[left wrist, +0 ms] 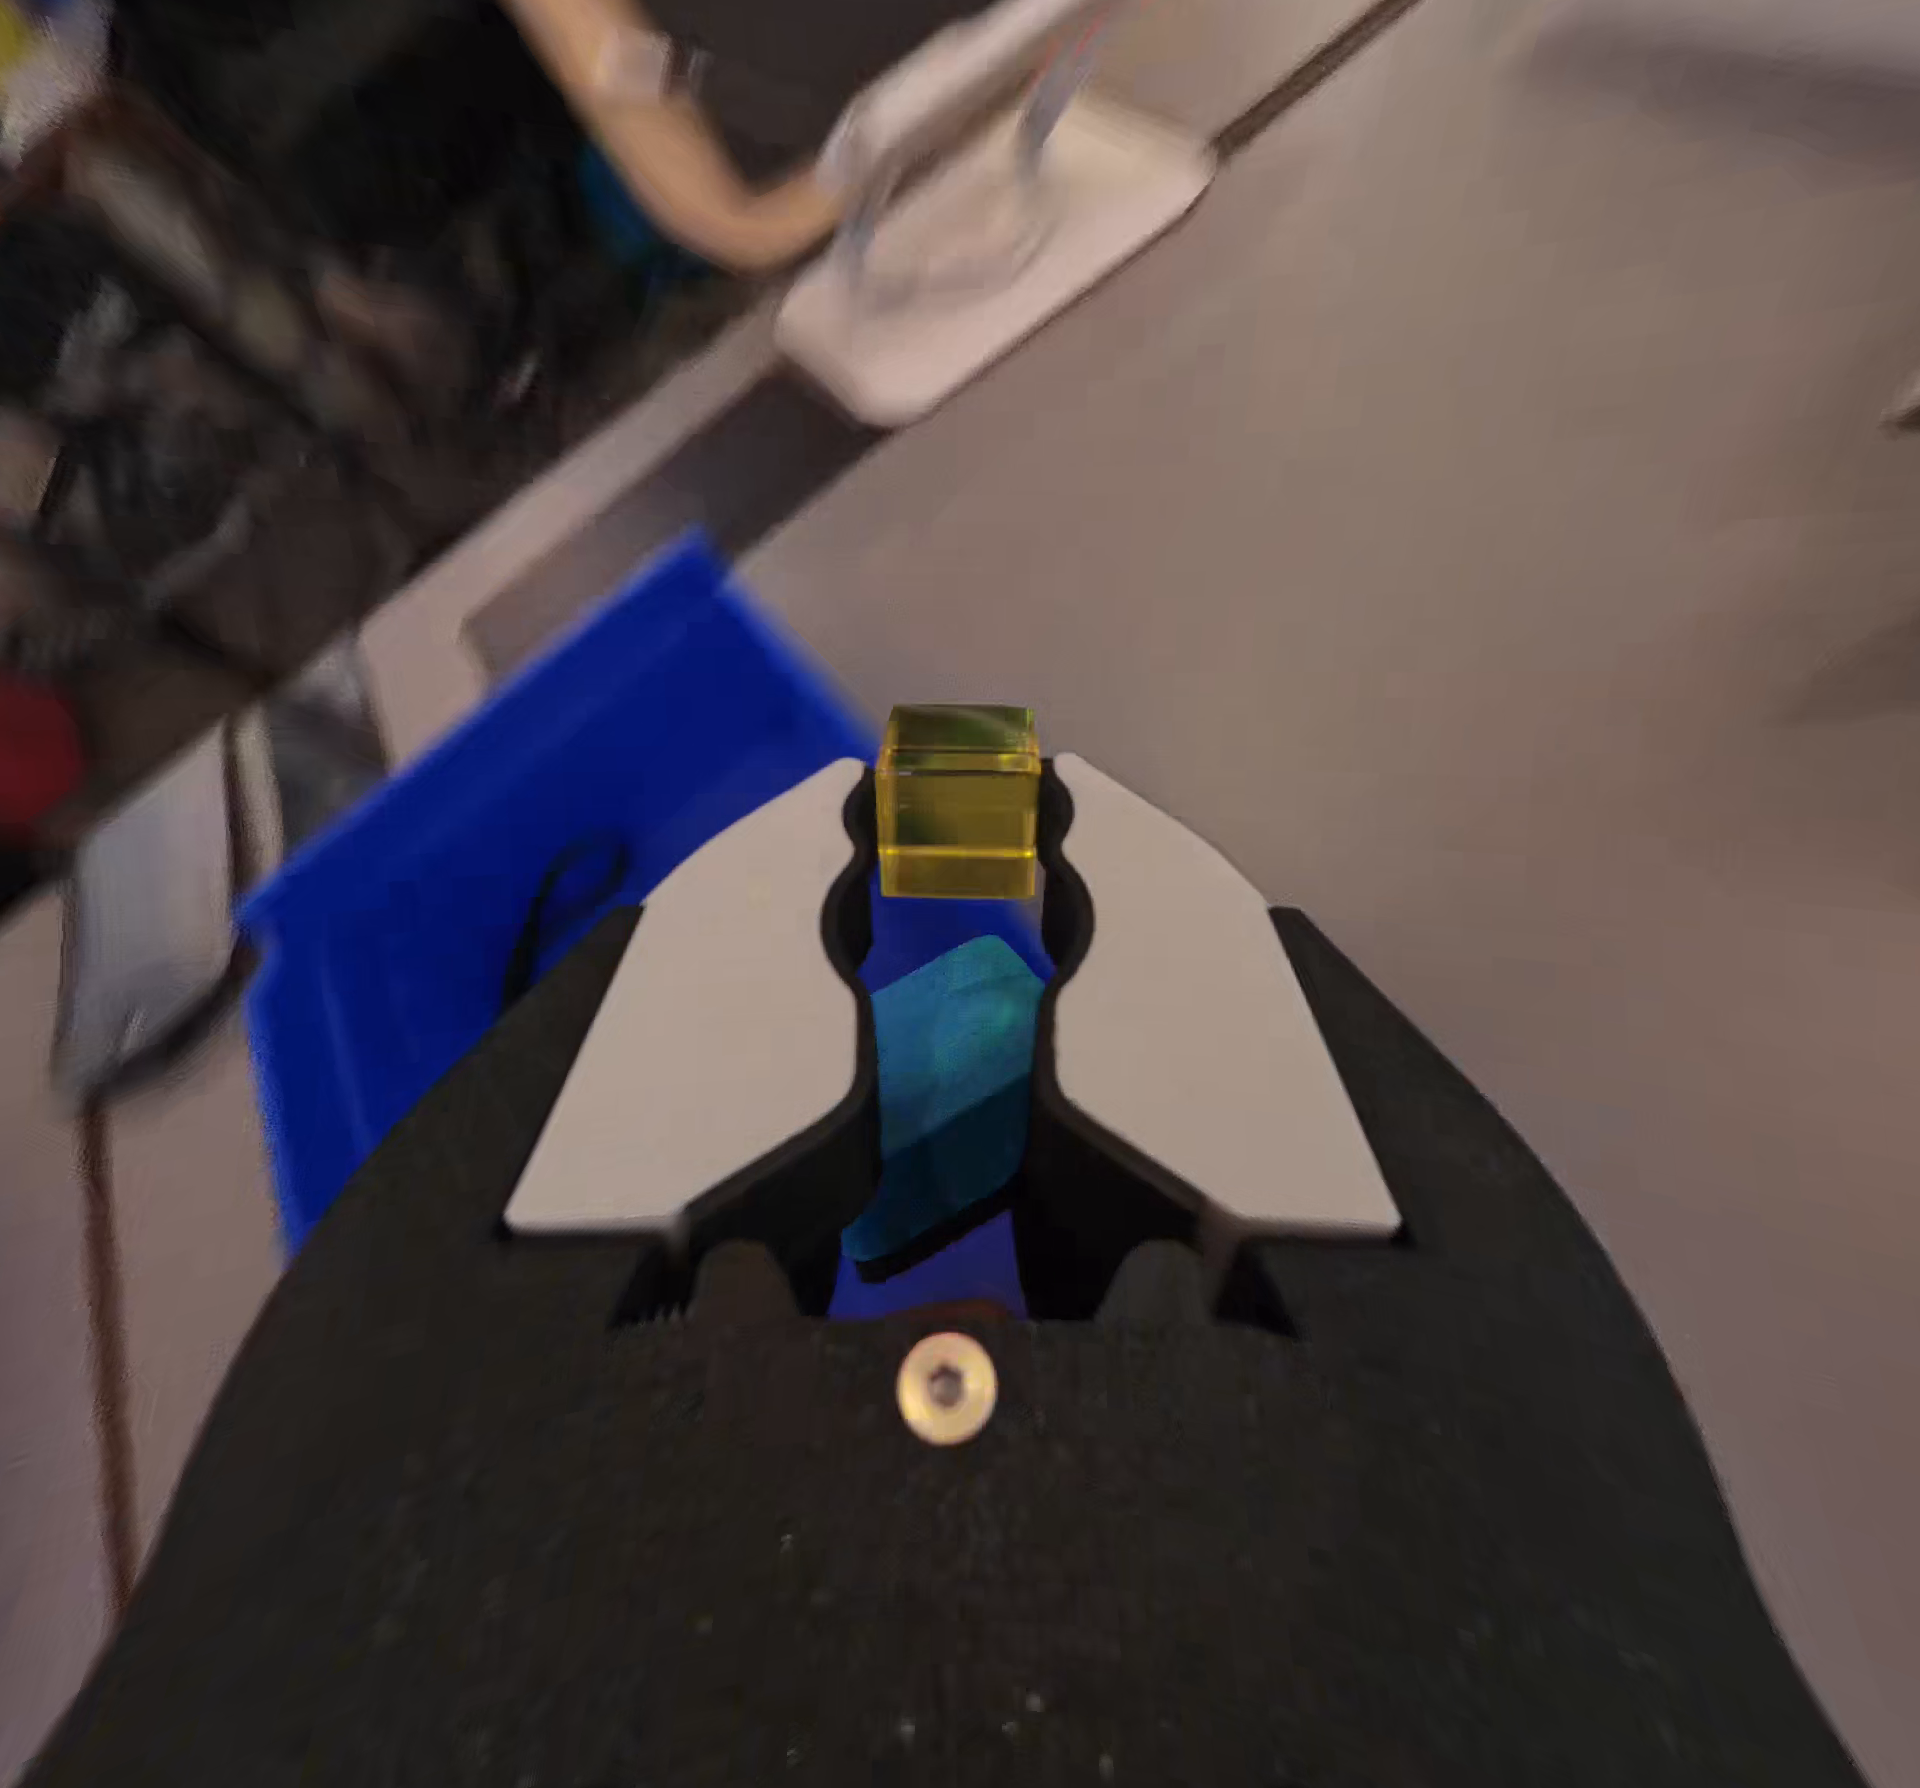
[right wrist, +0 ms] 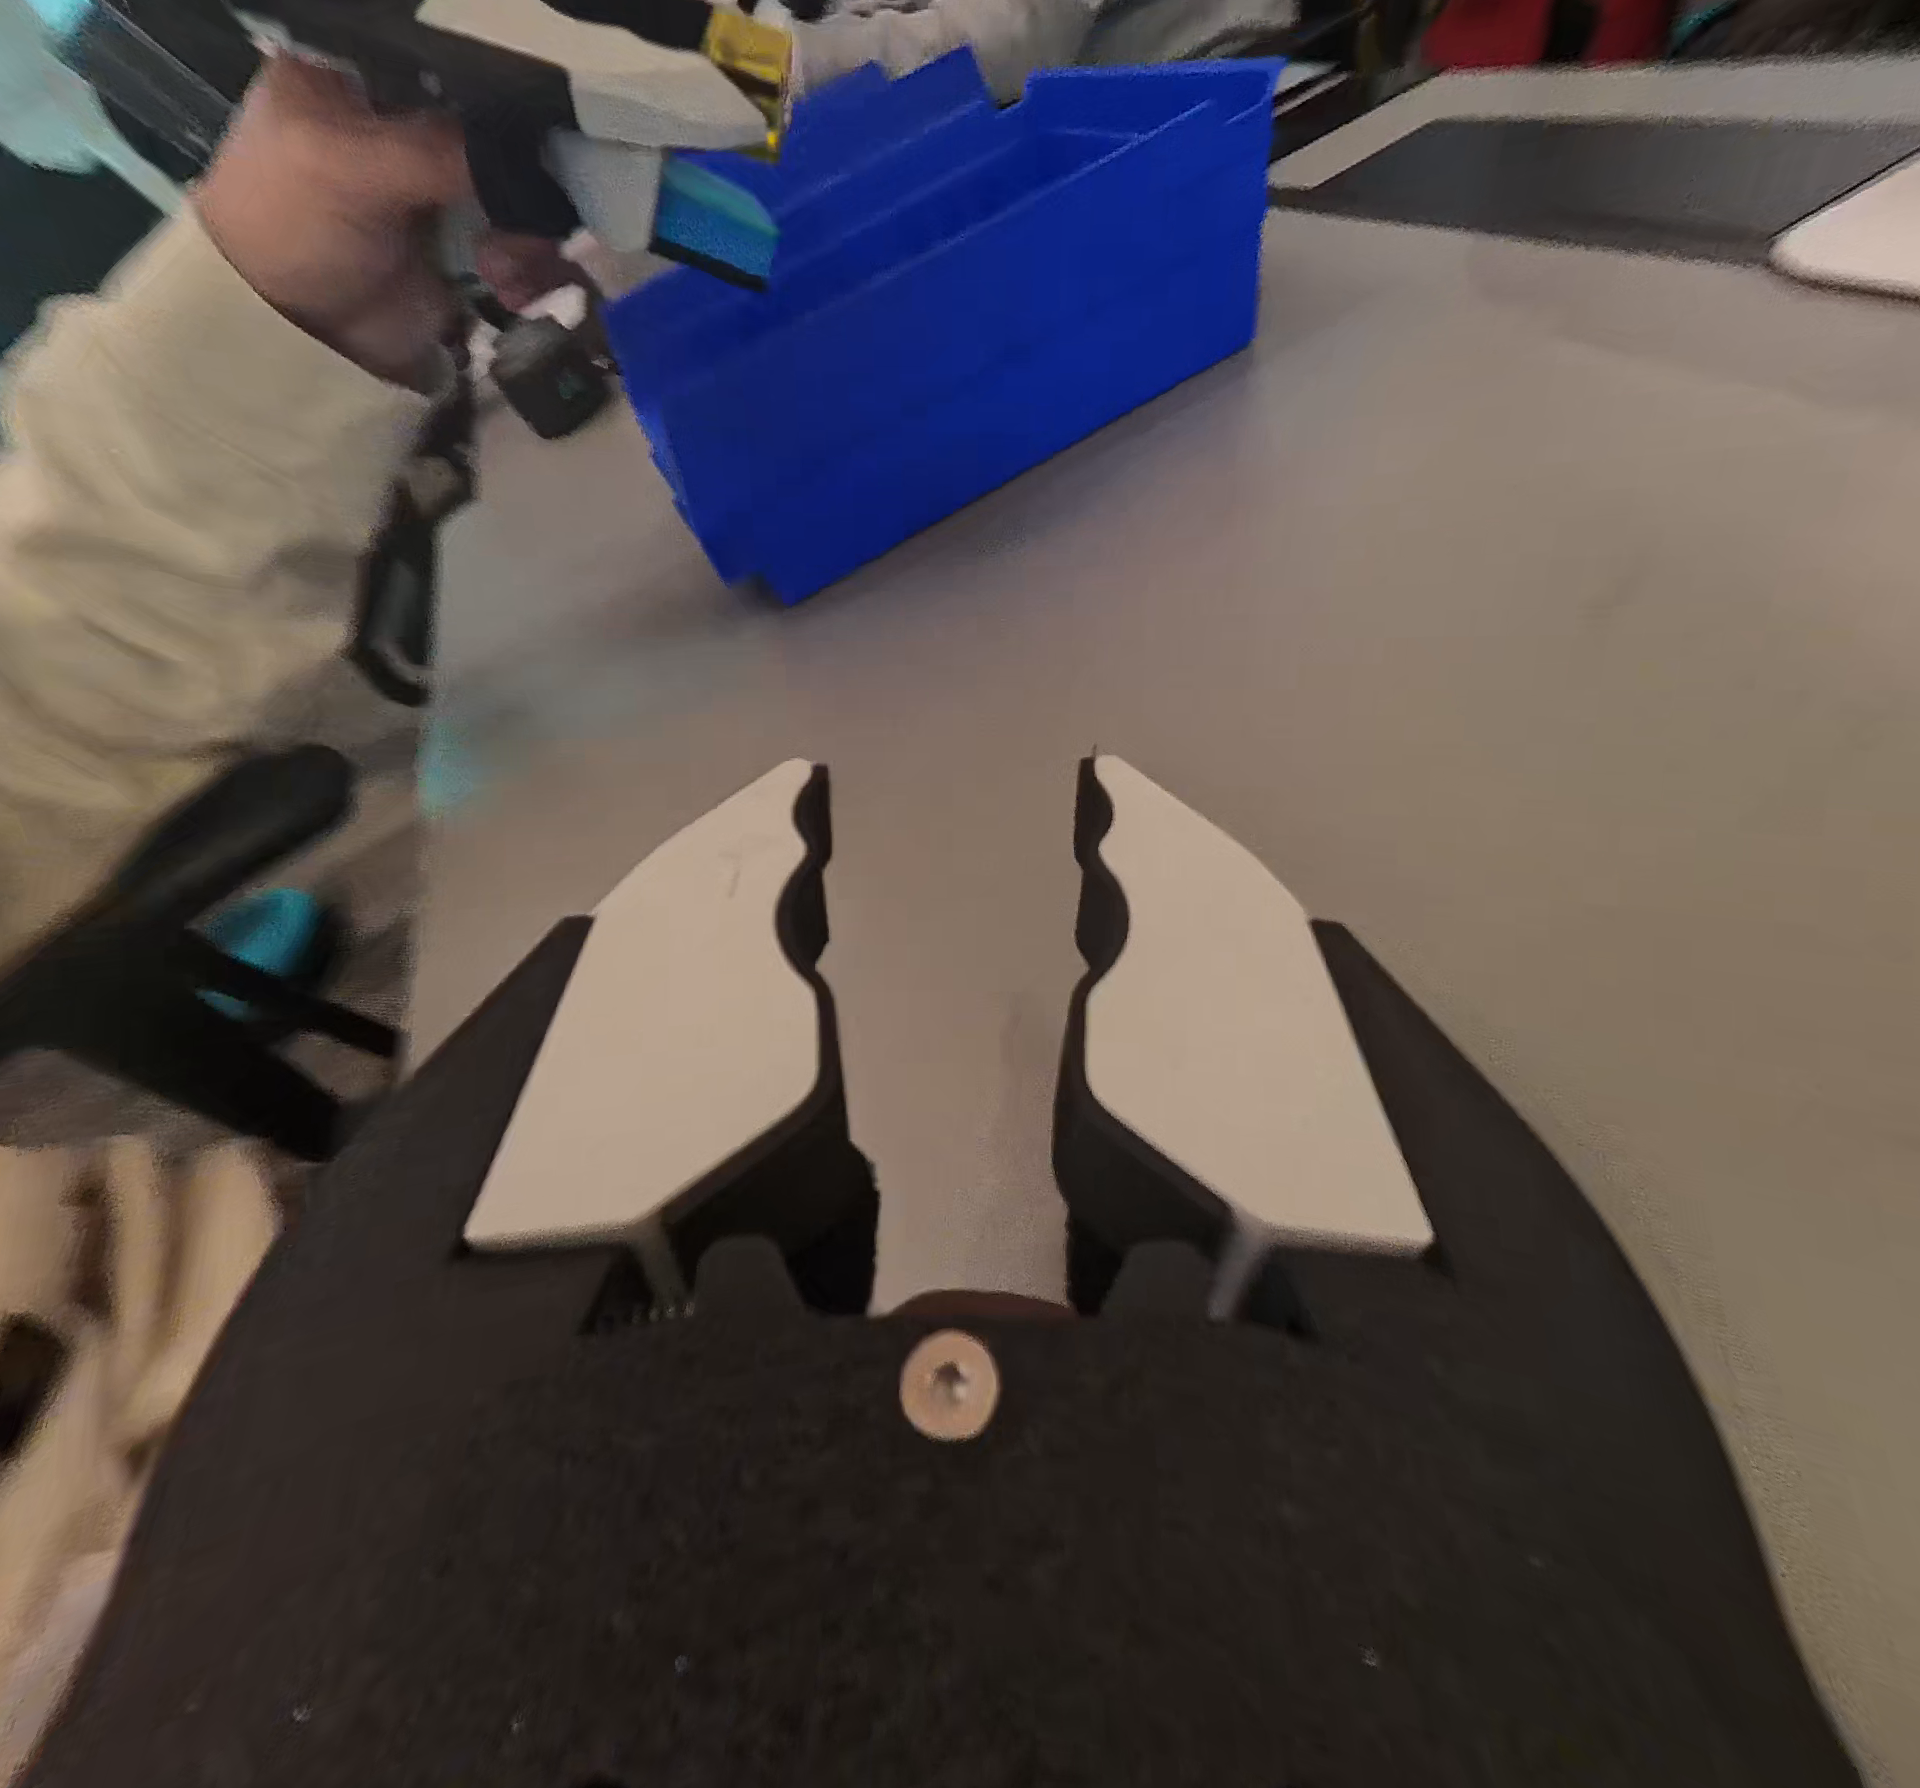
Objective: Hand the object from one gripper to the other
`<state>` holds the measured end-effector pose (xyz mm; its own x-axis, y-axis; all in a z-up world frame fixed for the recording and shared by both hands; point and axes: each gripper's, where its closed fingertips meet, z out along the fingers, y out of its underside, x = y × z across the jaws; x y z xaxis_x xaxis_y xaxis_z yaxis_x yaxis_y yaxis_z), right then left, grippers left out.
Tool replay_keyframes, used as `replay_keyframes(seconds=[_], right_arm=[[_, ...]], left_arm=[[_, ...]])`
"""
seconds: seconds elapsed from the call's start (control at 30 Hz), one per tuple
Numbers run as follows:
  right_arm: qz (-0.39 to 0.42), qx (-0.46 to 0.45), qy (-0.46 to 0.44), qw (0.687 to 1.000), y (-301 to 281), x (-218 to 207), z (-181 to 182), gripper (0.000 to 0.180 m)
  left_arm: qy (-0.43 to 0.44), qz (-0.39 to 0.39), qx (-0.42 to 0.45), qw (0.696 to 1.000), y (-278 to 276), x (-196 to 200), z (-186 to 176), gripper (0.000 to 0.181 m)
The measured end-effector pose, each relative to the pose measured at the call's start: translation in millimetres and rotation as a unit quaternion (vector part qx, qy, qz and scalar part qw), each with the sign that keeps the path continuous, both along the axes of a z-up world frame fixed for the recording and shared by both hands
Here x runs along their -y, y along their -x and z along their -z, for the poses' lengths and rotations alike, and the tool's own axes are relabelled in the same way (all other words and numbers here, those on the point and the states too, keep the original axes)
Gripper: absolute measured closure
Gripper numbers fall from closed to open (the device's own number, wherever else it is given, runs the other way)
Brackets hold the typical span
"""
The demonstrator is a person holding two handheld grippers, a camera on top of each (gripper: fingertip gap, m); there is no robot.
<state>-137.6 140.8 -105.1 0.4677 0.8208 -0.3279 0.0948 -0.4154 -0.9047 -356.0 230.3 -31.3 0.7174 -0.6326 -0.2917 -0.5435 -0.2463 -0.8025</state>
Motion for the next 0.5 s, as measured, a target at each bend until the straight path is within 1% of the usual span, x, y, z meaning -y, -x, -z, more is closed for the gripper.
replay_keyframes(seconds=[0.07, 0.1, 0.13, 0.17, 0.2, 0.23, 0.3, 0.37, 0.4, 0.43, 0.5], right_arm=[[-0.026, -0.051, 0.069, 0.996, 8, -11, -20, 0.135], [-0.043, -0.084, 0.111, 0.989, 13, -16, -33, 0.136], [-0.066, -0.117, 0.155, 0.979, 19, -21, -46, 0.132], [-0.091, -0.155, 0.194, 0.964, 25, -25, -61, 0.125], [-0.113, -0.2, 0.225, 0.947, 29, -31, -78, 0.122], [-0.132, -0.248, 0.246, 0.928, 31, -36, -95, 0.12], [-0.163, -0.312, 0.268, 0.897, 32, -41, -116, 0.105], [-0.183, -0.329, 0.291, 0.88, 30, -40, -119, 0.106], [-0.191, -0.33, 0.299, 0.875, 29, -37, -118, 0.106], [-0.2, -0.334, 0.299, 0.871, 26, -34, -119, 0.11], [-0.201, -0.323, 0.294, 0.877, 24, -31, -115, 0.113]], left_arm=[[-0.046, 0.103, 0.04, 0.993, -44, 6, -27, 0.153], [-0.074, 0.138, 0.064, 0.986, -63, 7, -40, 0.153], [-0.094, 0.17, 0.092, 0.977, -83, 10, -51, 0.153], [-0.099, 0.203, 0.119, 0.967, -103, 15, -58, 0.153], [-0.1, 0.23, 0.142, 0.957, -121, 20, -63, 0.153], [-0.107, 0.252, 0.158, 0.949, -137, 25, -67, 0.153], [-0.144, 0.298, 0.172, 0.928, -164, 39, -71, 0.153], [-0.177, 0.333, 0.151, 0.914, -184, 51, -66, 0.153], [-0.18, 0.341, 0.135, 0.913, -191, 55, -62, 0.153], [-0.179, 0.345, 0.124, 0.913, -195, 58, -58, 0.153], [-0.171, 0.363, 0.122, 0.908, -203, 64, -52, 0.153]])
